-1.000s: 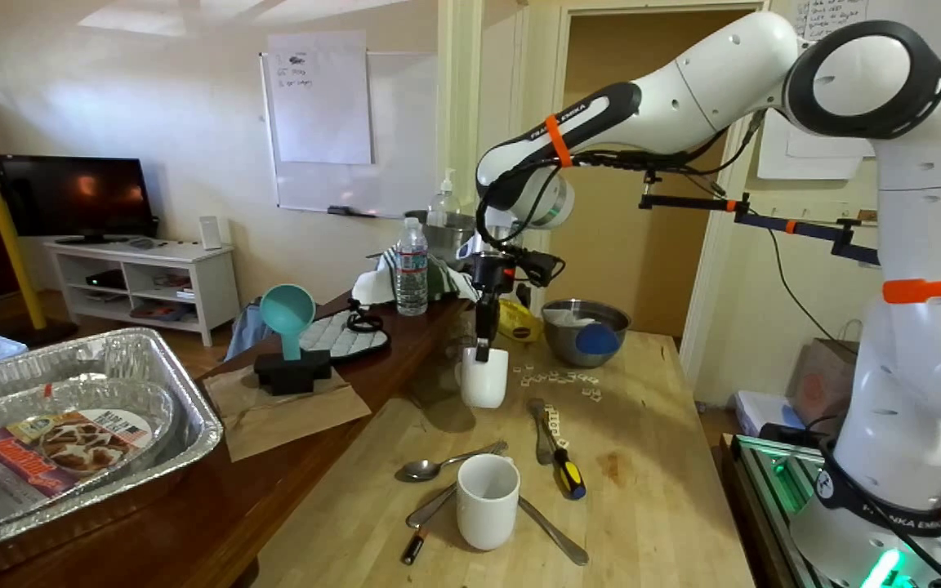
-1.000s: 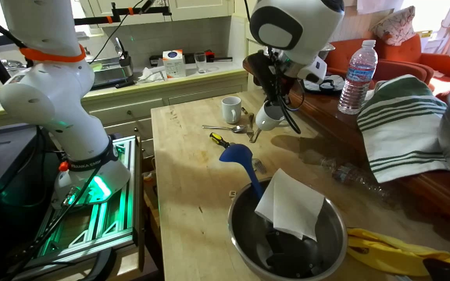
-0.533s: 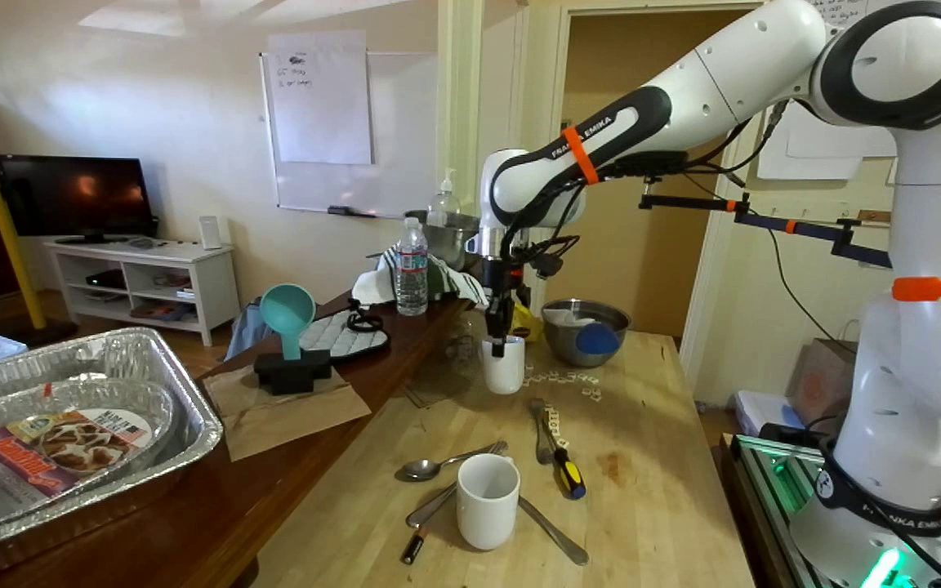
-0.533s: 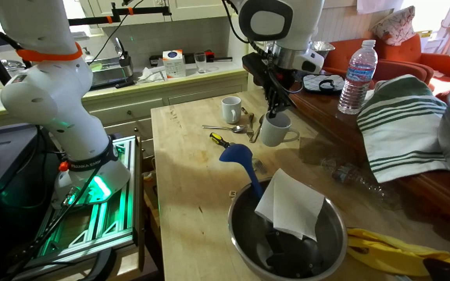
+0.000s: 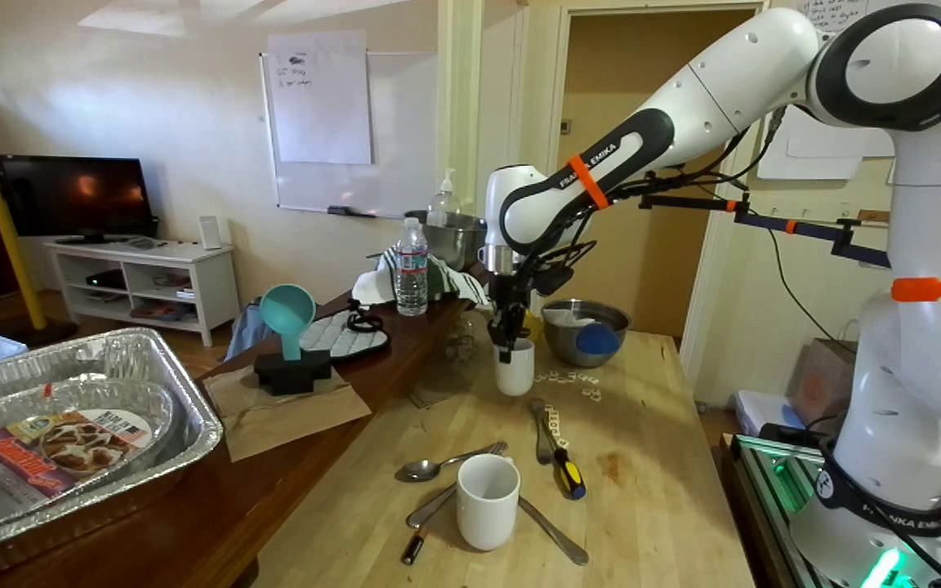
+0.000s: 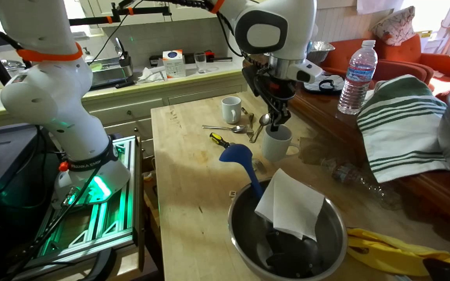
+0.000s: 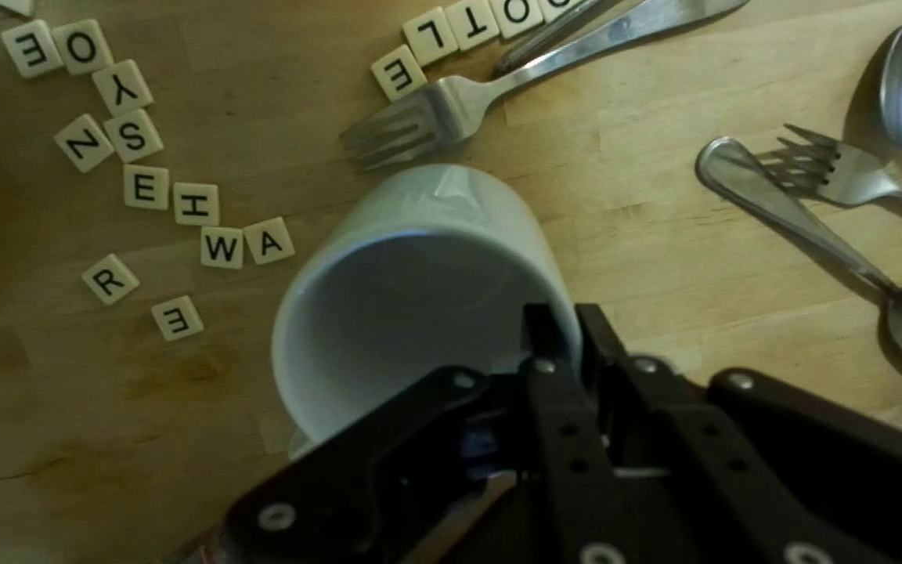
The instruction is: Move the screwdriver and the spoon to the left and make the cup stand
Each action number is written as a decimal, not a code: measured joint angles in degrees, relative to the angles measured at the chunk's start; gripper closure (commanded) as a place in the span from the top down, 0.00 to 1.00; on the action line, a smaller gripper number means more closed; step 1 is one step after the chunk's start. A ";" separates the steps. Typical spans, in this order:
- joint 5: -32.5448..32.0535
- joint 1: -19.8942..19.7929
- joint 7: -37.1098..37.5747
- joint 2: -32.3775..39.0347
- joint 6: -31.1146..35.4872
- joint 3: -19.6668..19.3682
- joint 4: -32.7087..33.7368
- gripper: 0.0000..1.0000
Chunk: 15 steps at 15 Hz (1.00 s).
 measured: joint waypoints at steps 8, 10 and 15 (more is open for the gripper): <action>-0.01 0.26 6.00 1.58 12.27 -0.01 -3.14 0.03; -0.01 0.36 6.89 2.04 13.73 -0.01 -3.33 0.03; -0.03 0.54 8.03 2.73 13.85 0.07 -3.35 0.03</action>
